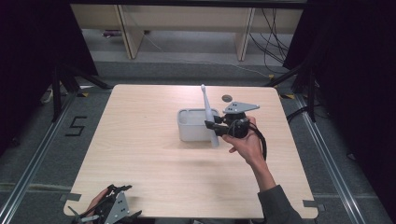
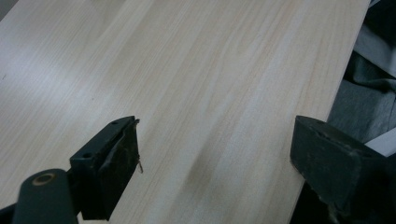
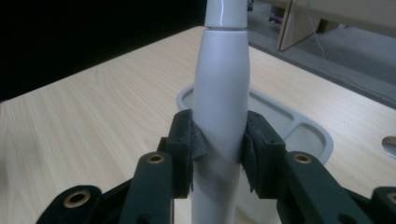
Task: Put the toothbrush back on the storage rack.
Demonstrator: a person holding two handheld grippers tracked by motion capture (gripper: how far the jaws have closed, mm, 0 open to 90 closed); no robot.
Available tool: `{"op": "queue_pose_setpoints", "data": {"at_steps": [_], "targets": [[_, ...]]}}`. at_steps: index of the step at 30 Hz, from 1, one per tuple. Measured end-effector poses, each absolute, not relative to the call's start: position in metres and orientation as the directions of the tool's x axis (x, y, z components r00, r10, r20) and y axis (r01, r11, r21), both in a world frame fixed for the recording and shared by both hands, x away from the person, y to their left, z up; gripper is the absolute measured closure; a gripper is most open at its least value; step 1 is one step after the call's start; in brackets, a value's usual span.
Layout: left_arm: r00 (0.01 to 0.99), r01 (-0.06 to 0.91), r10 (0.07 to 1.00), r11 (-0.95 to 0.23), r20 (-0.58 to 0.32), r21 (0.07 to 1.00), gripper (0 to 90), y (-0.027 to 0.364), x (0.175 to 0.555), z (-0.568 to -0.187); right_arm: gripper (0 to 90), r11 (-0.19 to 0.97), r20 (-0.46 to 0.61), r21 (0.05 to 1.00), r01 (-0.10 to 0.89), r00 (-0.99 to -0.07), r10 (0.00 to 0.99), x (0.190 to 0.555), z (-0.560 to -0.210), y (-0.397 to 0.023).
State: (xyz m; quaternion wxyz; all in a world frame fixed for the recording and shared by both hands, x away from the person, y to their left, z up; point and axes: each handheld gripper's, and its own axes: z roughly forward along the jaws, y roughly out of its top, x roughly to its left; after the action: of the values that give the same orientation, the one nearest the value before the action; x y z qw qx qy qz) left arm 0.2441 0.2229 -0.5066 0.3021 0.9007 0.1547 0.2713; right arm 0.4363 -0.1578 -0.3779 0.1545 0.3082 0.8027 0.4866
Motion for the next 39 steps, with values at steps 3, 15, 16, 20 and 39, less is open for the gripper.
{"op": "queue_pose_setpoints", "data": {"at_steps": [3,15,16,20,39], "targets": [[0.812,0.117,0.438,-0.769,0.385,0.628,15.1,0.223,0.244,-0.507,66.7,0.318,0.057,0.886,0.336,-0.761,0.646,0.438,-0.374,-0.154],[0.811,0.116,0.439,-0.769,0.387,0.629,15.1,0.223,0.244,-0.507,66.7,0.258,0.073,0.919,0.298,-0.772,0.632,0.451,-0.355,-0.138],[0.822,0.118,0.428,-0.773,0.375,0.623,15.1,0.223,0.244,-0.505,66.7,0.26,0.066,0.92,0.293,-0.769,0.636,0.452,-0.353,-0.137],[0.816,0.115,0.433,-0.77,0.382,0.628,15.1,0.223,0.244,-0.506,66.7,0.239,0.077,0.926,0.292,-0.767,0.637,0.456,-0.348,-0.132],[0.826,0.116,0.421,-0.777,0.374,0.618,15.1,0.223,0.244,-0.506,66.7,0.216,0.038,0.943,0.253,-0.727,0.685,0.492,-0.352,-0.114]]}}
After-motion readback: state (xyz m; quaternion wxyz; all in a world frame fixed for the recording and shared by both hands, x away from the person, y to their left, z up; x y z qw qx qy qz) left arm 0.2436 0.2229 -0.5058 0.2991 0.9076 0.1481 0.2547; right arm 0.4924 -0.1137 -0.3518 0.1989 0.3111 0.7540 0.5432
